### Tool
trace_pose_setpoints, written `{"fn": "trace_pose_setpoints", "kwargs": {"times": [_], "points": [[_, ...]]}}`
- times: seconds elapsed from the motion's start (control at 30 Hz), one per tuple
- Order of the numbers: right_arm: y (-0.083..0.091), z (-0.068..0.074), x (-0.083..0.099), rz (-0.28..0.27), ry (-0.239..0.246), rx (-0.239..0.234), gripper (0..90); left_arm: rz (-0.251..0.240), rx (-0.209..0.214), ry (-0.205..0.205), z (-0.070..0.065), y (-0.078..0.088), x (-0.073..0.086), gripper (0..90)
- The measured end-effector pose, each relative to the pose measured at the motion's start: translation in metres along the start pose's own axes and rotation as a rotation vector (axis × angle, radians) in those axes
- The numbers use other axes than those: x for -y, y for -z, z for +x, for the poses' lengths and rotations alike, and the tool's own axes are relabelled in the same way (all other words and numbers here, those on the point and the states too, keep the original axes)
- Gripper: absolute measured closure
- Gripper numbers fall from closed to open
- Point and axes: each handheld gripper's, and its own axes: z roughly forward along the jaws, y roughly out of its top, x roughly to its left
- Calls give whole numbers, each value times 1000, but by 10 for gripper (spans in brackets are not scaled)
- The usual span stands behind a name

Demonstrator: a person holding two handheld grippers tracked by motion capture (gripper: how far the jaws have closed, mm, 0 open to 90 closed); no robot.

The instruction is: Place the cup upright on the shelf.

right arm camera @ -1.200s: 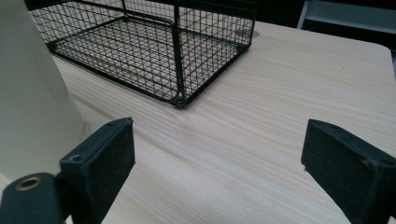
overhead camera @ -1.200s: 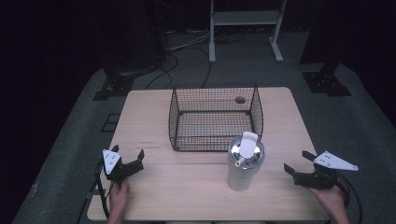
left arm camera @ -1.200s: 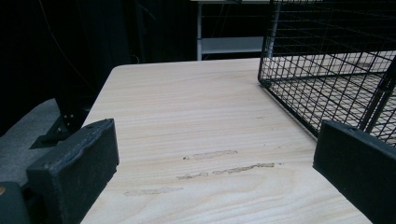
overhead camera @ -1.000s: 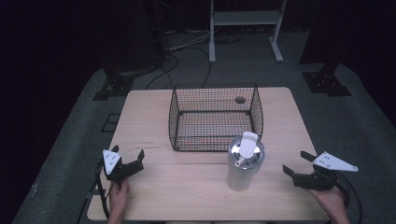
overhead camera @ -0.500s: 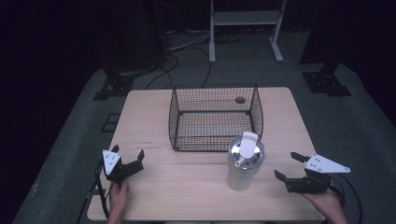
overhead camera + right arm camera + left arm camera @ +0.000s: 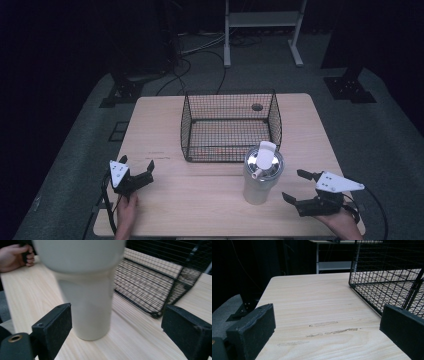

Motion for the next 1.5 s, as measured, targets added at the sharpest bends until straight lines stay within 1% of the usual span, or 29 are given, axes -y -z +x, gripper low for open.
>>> {"fn": "trace_pose_setpoints", "kwargs": {"times": [0.07,0.1,0.13,0.2,0.27,0.33,0.37,0.4,0.47,0.5,0.63,0.67,0.83,0.87,0.97,1.07,1.13,1.23,1.37,1.4,1.5], "points": [[-2,4,-1,-5,0,-19,90,0,0,0,0,0,0,0],[-2,4,-1,-5,0,-19,90,0,0,0,0,0,0,0],[-5,8,-2,-6,10,-36,90,0,1,-1,0,0,0,0],[-9,12,-3,-7,19,-52,90,0,1,-1,0,0,0,0],[-10,13,-3,-10,21,-58,90,0,1,0,0,0,0,0],[-17,16,-4,-12,26,-76,90,1,1,-1,0,0,0,0],[-17,16,-4,-12,26,-76,90,1,1,-1,0,0,0,0],[-23,18,-4,-5,27,-83,90,0,2,0,0,0,0,0],[-25,19,-3,2,32,-83,90,-1,2,0,0,0,0,0],[-30,20,-3,21,37,-85,90,-1,2,1,0,0,0,0],[-37,22,-2,22,35,-90,90,-3,2,-4,0,0,0,0],[-39,22,-3,23,45,-86,90,-3,3,-6,-1,0,0,0],[-47,23,-5,6,46,-90,90,-2,3,-10,-1,0,0,0],[-51,24,-7,0,44,-97,89,-3,4,-8,-1,0,0,0],[-56,25,-8,-6,43,-83,89,-4,4,-7,-1,1,0,0],[-61,24,-8,-11,36,-79,89,-5,6,-4,0,1,0,0],[-64,24,-9,-19,41,-78,89,-5,6,-6,0,1,0,0],[-67,23,-9,-22,44,-78,89,-6,7,-6,0,1,0,0],[-72,23,-10,-41,45,-73,87,-6,7,-5,0,1,0,0],[-73,23,-10,-45,34,-77,84,-6,8,-5,0,1,0,0],[-75,24,-10,-52,29,-77,82,-6,8,-5,0,1,0,0]]}}
